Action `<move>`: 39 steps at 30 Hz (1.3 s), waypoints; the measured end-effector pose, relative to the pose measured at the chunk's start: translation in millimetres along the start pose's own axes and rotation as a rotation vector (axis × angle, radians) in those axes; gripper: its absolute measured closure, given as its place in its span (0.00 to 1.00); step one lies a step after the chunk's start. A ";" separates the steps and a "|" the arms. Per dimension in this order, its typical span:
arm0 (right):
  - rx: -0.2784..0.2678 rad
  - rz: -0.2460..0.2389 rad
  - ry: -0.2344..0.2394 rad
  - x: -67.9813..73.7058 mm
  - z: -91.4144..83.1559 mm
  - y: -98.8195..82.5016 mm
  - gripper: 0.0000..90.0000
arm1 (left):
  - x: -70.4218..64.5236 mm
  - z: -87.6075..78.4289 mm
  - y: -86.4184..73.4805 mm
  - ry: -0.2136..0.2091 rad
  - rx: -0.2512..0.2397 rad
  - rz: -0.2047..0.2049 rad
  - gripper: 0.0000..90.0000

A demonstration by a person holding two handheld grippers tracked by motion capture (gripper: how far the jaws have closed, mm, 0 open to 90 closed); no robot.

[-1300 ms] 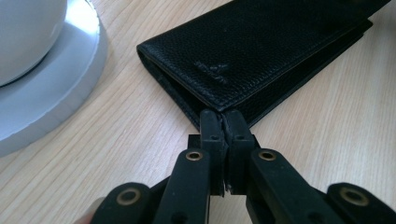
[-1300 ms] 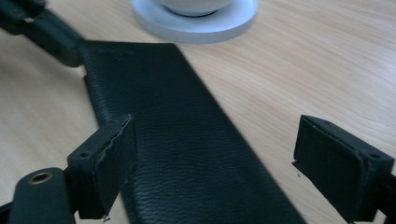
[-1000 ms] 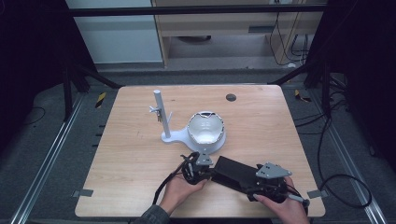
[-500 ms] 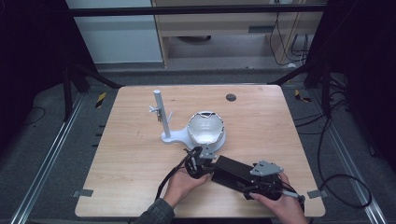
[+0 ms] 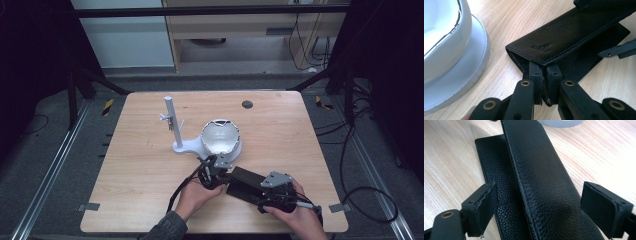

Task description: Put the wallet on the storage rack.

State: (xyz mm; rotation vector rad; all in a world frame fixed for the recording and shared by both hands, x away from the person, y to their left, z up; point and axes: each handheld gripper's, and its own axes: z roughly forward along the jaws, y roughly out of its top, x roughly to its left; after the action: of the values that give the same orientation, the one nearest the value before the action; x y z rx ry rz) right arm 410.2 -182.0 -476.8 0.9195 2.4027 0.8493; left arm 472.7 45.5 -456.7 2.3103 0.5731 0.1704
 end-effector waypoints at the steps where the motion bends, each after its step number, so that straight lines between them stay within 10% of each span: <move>1: 0.004 -0.003 -0.002 0.1 0.4 0.3 0.17 | 0.3 -0.2 0.4 0.000 -0.001 -0.001 0.95; 16: 0.033 -0.025 -0.053 -0.3 1.8 2.9 0.36 | 2.1 -2.9 7.0 -0.002 -0.006 -0.006 0.95; 26: 0.062 -0.100 -0.146 3.6 3.5 4.8 0.68 | 0.3 -3.2 12.7 -0.012 -0.001 -0.012 0.90; 39: -0.013 -0.196 -0.212 -1.9 -9.5 4.2 0.94 | 2.8 -19.4 0.7 0.021 -0.063 -0.021 0.20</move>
State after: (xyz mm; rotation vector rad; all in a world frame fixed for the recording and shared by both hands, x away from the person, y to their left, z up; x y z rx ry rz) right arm 407.9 -184.5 -466.8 0.7163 2.2557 0.6587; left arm 470.0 58.7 -442.4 2.2430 0.5933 0.2000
